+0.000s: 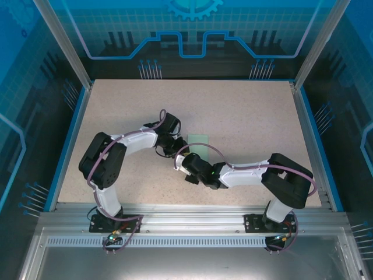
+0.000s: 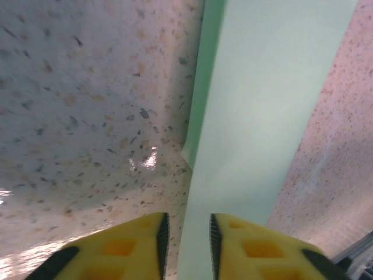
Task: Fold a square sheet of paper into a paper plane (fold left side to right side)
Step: Third fold the triangle at the center of the table.
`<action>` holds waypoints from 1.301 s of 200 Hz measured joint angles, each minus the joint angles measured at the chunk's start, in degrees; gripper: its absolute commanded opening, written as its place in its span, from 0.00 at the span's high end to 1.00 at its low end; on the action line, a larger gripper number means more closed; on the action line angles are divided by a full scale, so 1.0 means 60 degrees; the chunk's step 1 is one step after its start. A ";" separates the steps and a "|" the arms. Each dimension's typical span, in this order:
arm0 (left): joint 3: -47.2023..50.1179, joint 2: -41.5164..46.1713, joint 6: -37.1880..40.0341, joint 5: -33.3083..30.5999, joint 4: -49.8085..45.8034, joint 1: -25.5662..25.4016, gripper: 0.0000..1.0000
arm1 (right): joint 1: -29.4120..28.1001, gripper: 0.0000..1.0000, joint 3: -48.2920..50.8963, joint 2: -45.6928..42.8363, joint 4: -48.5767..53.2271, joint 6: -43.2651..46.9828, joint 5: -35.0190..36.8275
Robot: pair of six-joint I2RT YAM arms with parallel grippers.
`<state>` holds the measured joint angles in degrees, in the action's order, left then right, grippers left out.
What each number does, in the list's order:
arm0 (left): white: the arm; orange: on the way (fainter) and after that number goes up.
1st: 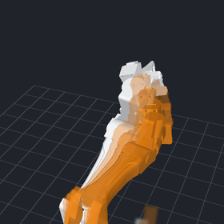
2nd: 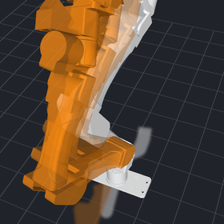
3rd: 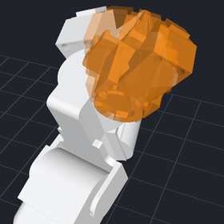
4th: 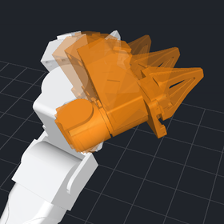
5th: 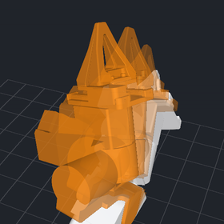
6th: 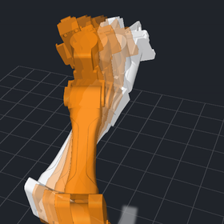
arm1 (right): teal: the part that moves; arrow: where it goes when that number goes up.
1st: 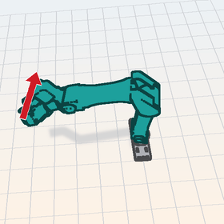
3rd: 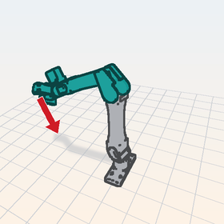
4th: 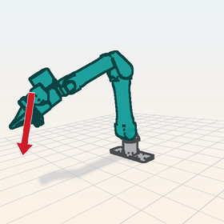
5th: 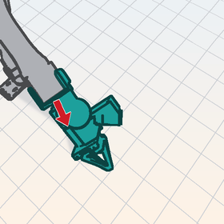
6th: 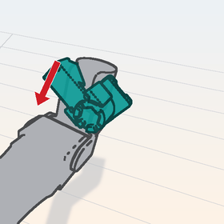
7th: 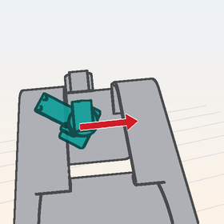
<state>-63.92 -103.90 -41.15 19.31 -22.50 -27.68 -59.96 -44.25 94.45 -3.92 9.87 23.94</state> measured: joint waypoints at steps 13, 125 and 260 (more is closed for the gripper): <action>0.0000 0.0280 0.0127 -0.0015 -0.0175 0.0186 0.58 | 0.0000 1.00 0.0051 0.0000 0.0007 -0.0062 -0.0004; -0.2244 -0.0863 0.0747 0.1056 -0.0178 0.0364 0.73 | 0.0062 1.00 0.0073 0.0000 0.0076 -0.0353 -0.0058; -0.3803 -0.3515 0.0925 0.1002 -0.0452 -0.0058 0.79 | 0.0084 1.00 0.0069 0.0000 0.0233 -0.0455 -0.0098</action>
<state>-86.74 -124.99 -35.59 25.32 -25.21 -28.03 -59.46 -43.83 94.45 -2.52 7.14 23.35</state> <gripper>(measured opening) 0.216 0.041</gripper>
